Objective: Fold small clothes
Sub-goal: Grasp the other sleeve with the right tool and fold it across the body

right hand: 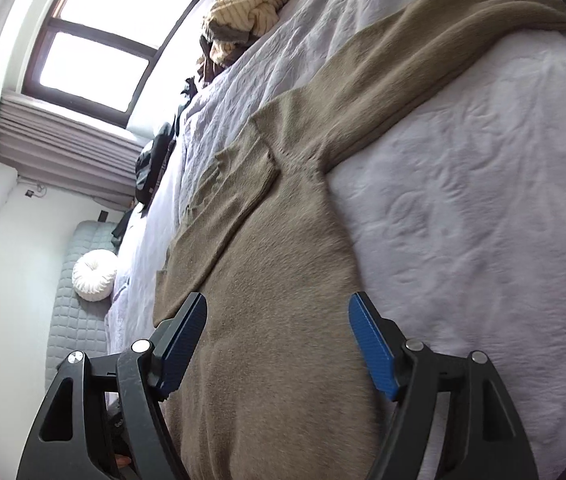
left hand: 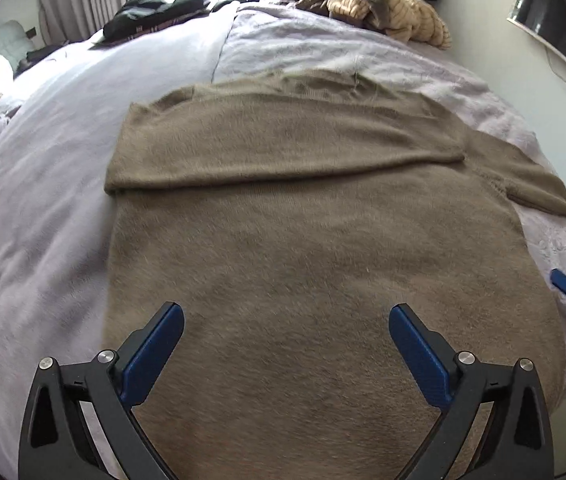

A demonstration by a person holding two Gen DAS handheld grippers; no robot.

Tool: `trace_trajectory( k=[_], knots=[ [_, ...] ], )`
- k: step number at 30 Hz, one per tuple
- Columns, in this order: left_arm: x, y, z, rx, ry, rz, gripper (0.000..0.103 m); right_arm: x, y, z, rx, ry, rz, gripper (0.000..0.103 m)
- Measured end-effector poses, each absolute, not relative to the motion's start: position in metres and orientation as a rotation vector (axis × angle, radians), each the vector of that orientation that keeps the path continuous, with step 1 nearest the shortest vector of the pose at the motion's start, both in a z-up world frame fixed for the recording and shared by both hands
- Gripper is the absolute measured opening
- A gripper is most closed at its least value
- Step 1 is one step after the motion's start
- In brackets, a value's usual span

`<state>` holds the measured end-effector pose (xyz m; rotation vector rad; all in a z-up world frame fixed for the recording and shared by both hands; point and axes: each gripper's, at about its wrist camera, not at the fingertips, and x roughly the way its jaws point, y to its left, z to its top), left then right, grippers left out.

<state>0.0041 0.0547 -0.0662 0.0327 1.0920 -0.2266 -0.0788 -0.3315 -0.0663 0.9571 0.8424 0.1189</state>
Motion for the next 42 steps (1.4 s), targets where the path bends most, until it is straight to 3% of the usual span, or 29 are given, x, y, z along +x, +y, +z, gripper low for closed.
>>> trace_trajectory(
  k=[21, 35, 36, 37, 38, 39, 40, 42],
  knots=[
    [0.007, -0.045, -0.052, 0.002, 1.099, -0.299, 0.103, -0.106, -0.531, -0.065, 1.171, 0.584, -0.263, 0.077],
    [0.032, -0.09, -0.054, -0.001, 1.105, -0.313, 0.103, -0.081, -0.576, -0.096, 1.322, 0.454, -0.245, 0.076],
    [0.034, -0.09, -0.053, -0.004, 1.103, -0.312, 0.103, -0.079, -0.577, -0.097, 1.335, 0.444, -0.249, 0.073],
    [0.036, -0.09, -0.053, -0.007, 1.101, -0.311, 0.103, -0.078, -0.578, -0.098, 1.345, 0.439, -0.257, 0.055],
    [0.038, -0.09, -0.052, -0.009, 1.098, -0.311, 0.103, -0.077, -0.579, -0.099, 1.353, 0.447, -0.267, 0.029],
    [0.041, -0.088, -0.051, -0.009, 1.093, -0.309, 0.103, -0.077, -0.58, -0.102, 1.368, 0.47, -0.29, 0.018],
    [0.043, -0.086, -0.05, -0.009, 1.089, -0.305, 0.103, -0.077, -0.579, -0.105, 1.39, 0.479, -0.298, 0.011],
    [0.049, -0.078, -0.047, -0.013, 1.073, -0.292, 0.103, -0.075, -0.578, -0.107, 1.42, 0.456, -0.281, 0.01]
  ],
)
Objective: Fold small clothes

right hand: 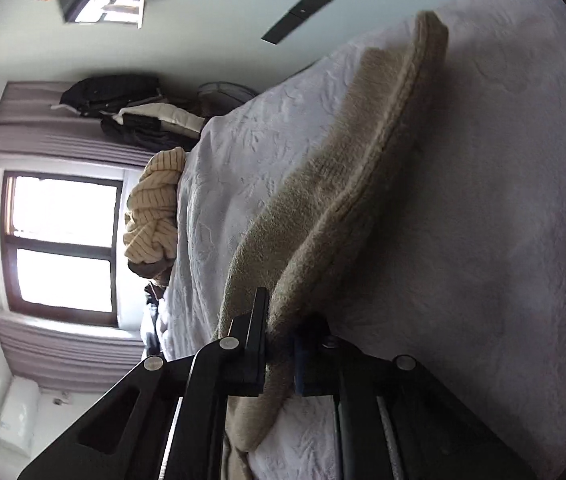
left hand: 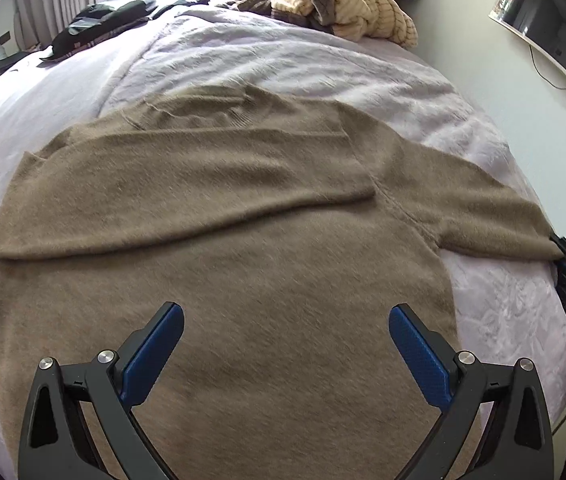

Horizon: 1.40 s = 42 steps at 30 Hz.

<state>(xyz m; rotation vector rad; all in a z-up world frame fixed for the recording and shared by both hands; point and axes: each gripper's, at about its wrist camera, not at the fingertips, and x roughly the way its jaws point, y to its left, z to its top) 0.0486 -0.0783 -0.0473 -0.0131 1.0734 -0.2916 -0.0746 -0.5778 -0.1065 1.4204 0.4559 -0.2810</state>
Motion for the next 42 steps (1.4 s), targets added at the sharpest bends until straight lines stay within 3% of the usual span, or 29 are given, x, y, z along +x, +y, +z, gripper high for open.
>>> trace_trajectory(
  k=[10, 19, 24, 31, 33, 35, 36, 42],
  knots=[
    [0.077, -0.024, -0.043, -0.082, 1.037, -0.199, 0.103, -0.022, -0.525, -0.032, 1.185, 0.403, -0.009, 0.011],
    [0.095, 0.029, -0.043, -0.112, 1.011, -0.119, 0.103, 0.094, -0.344, 0.025, 0.753, 0.601, 0.339, 0.011],
    [0.105, 0.066, -0.044, -0.143, 1.002, -0.074, 0.103, 0.136, -0.232, 0.005, 0.601, 0.76, 0.499, 0.011],
    [0.112, 0.104, -0.051, -0.187, 0.99, -0.07, 0.103, 0.158, -0.155, -0.062, 0.496, 0.993, 0.542, 0.015],
    [0.116, 0.11, -0.052, -0.195, 0.986, -0.082, 0.103, 0.159, -0.147, -0.078, 0.5, 1.055, 0.535, 0.023],
    [0.12, 0.115, -0.053, -0.217, 0.98, -0.11, 0.103, 0.156, -0.145, -0.085, 0.521, 1.08, 0.545, 0.057],
    [0.122, 0.118, -0.054, -0.232, 0.978, -0.133, 0.103, 0.153, -0.145, -0.085, 0.534, 1.073, 0.553, 0.063],
    [0.13, 0.124, -0.053, -0.308, 0.959, -0.274, 0.103, 0.143, -0.18, -0.083, 0.767, 0.967, 0.47, 0.064]
  ],
)
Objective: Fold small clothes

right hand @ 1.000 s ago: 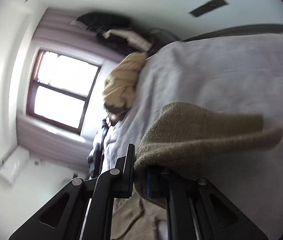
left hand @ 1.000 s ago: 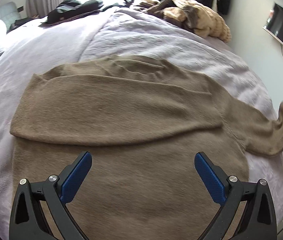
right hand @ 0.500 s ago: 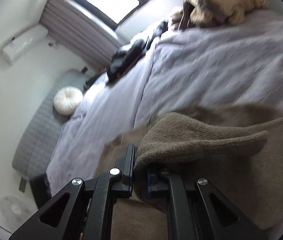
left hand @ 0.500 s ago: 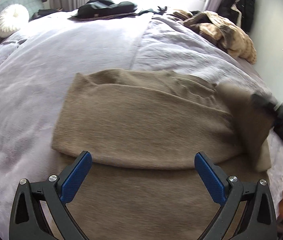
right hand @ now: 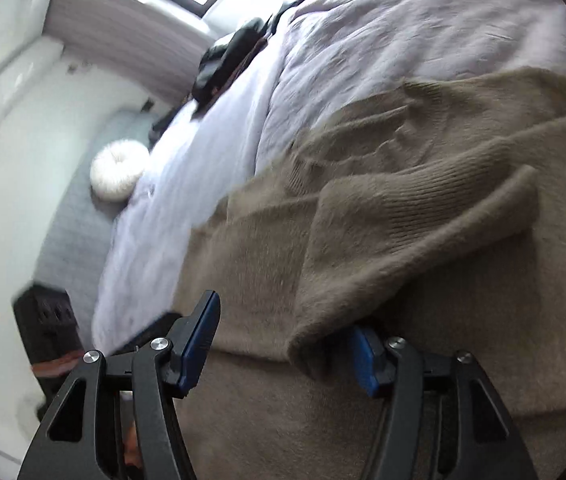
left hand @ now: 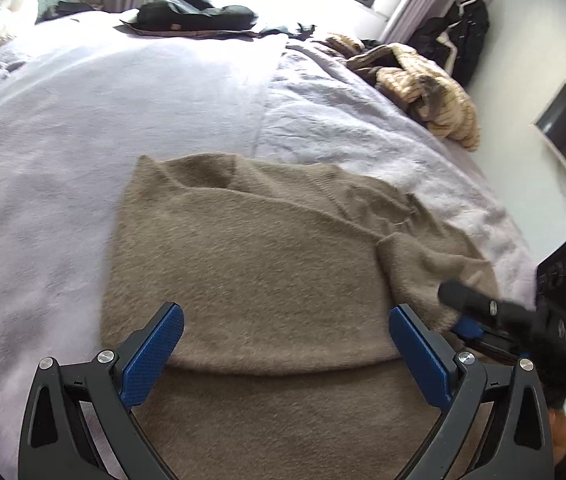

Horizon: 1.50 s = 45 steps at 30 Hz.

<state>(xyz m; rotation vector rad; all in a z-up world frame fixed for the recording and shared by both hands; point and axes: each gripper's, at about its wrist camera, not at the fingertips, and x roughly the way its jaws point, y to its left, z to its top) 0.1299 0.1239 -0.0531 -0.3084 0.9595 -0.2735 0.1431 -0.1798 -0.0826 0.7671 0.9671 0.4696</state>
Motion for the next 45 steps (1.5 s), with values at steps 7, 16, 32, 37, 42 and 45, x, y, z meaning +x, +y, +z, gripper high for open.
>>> trace_trajectory(
  k=[7, 16, 32, 37, 42, 45],
  knots=[
    [0.131, 0.139, -0.05, -0.391, 0.941, -0.347, 0.103, 0.159, -0.157, -0.084, 0.672, 1.011, 0.469, 0.012],
    [0.144, 0.142, -0.059, -0.45, 0.978, -0.419, 0.103, 0.14, -0.083, -0.08, 0.275, 1.115, 0.607, 0.07],
    [0.151, 0.155, -0.068, -0.526, 0.992, -0.441, 0.103, 0.16, -0.18, -0.105, 0.917, 1.024, 0.401, 0.009],
    [0.152, 0.173, -0.069, -0.665, 0.962, -0.559, 0.103, 0.178, -0.105, -0.085, 0.737, 1.079, 0.697, 0.01],
    [0.161, 0.169, -0.077, -0.719, 1.004, -0.599, 0.103, 0.165, -0.06, -0.087, 0.525, 1.185, 0.718, 0.029],
    [0.163, 0.159, -0.078, -0.664, 1.03, -0.594, 0.103, 0.146, -0.086, -0.089, 0.598, 1.17, 0.695, 0.039]
  ],
)
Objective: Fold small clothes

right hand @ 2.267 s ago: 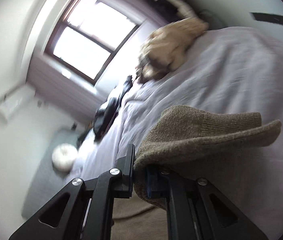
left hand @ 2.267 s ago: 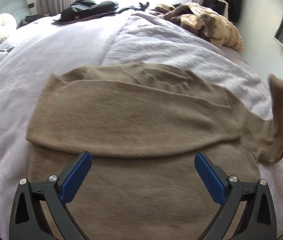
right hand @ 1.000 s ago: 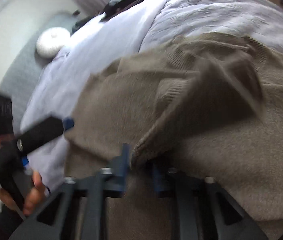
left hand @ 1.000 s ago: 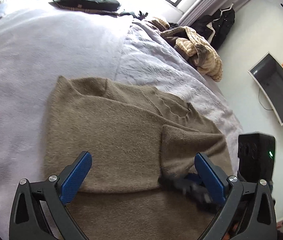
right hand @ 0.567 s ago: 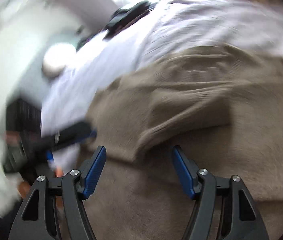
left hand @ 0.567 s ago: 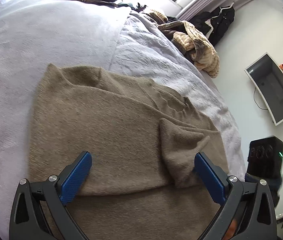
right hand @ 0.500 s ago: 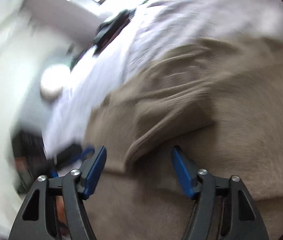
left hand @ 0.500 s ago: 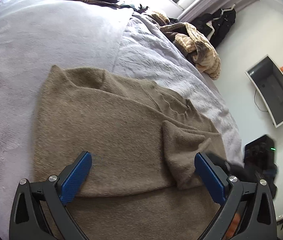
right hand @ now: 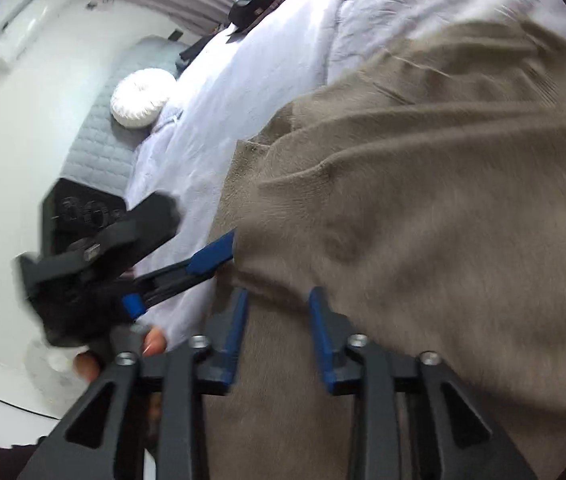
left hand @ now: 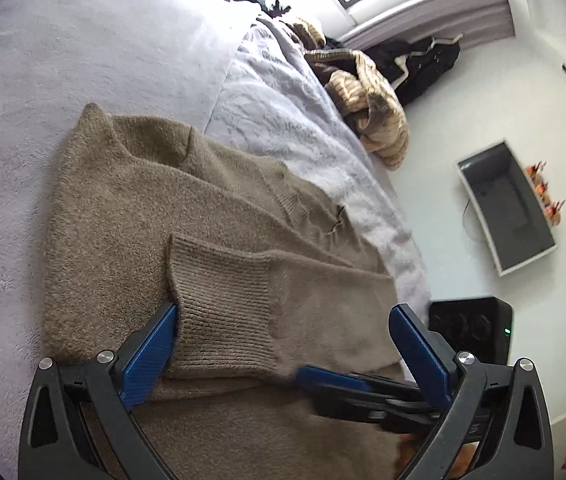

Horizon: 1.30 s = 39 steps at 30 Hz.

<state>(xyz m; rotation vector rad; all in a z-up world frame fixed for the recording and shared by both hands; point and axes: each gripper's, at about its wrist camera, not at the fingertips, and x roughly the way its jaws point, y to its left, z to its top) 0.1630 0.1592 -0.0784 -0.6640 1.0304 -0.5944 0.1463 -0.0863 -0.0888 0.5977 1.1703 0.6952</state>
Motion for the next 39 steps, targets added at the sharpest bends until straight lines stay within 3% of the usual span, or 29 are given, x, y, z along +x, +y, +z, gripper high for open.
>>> trace_trajectory(
  k=[7, 8, 9, 11, 12, 14, 15, 16, 17, 18, 26, 29, 32, 34, 36, 39],
  knots=[
    [0.165, 0.14, -0.075, -0.554, 1.064, -0.558, 0.103, 0.094, -0.215, -0.101, 0.85, 1.088, 0.431, 0.04],
    [0.166, 0.138, -0.075, -0.535, 1.069, -0.545, 0.099, 0.083, -0.235, -0.102, 0.893, 1.068, 0.388, 0.04],
    [0.165, 0.134, -0.074, -0.506, 1.075, -0.527, 0.092, 0.073, -0.255, -0.104, 0.935, 1.045, 0.341, 0.04],
    [0.165, 0.128, -0.075, -0.449, 1.11, -0.508, 0.054, 0.068, -0.277, -0.11, 0.978, 1.015, 0.269, 0.04],
    [0.166, 0.124, -0.079, -0.4, 1.14, -0.48, 0.046, 0.065, -0.286, -0.111, 0.996, 0.999, 0.241, 0.04],
    [0.165, 0.121, -0.081, -0.347, 1.15, -0.46, 0.014, 0.066, -0.298, -0.114, 1.028, 0.979, 0.199, 0.04],
    [0.164, 0.122, -0.083, -0.333, 1.155, -0.445, 0.007, 0.067, -0.304, -0.117, 1.055, 0.963, 0.182, 0.04],
    [0.164, 0.123, -0.083, -0.336, 1.154, -0.437, 0.006, 0.069, -0.307, -0.12, 1.079, 0.948, 0.169, 0.036],
    [0.163, 0.125, -0.082, -0.346, 1.148, -0.434, 0.006, 0.069, -0.313, -0.121, 1.079, 0.944, 0.149, 0.01],
    [0.162, 0.127, -0.079, -0.36, 1.136, -0.43, 0.006, 0.073, -0.31, -0.12, 1.052, 0.944, 0.125, 0.001],
    [0.161, 0.127, -0.078, -0.316, 1.132, -0.416, 0.006, 0.059, -0.364, -0.079, 0.878, 0.916, 0.088, 0.006],
    [0.164, 0.129, -0.082, -0.338, 1.144, -0.407, 0.006, 0.065, -0.378, -0.083, 0.885, 0.934, 0.103, 0.029],
    [0.164, 0.127, -0.079, -0.327, 1.144, -0.402, 0.006, 0.085, -0.379, -0.098, 0.89, 0.99, 0.155, 0.04],
    [0.164, 0.126, -0.076, -0.319, 1.14, -0.403, 0.006, 0.099, -0.372, -0.111, 0.897, 1.034, 0.209, 0.04],
    [0.164, 0.125, -0.071, -0.311, 1.135, -0.404, 0.006, 0.106, -0.364, -0.113, 0.862, 1.053, 0.216, 0.011],
    [0.162, 0.122, -0.067, -0.301, 1.128, -0.415, 0.006, 0.098, -0.361, -0.085, 0.752, 0.992, 0.238, 0.008]
  ],
)
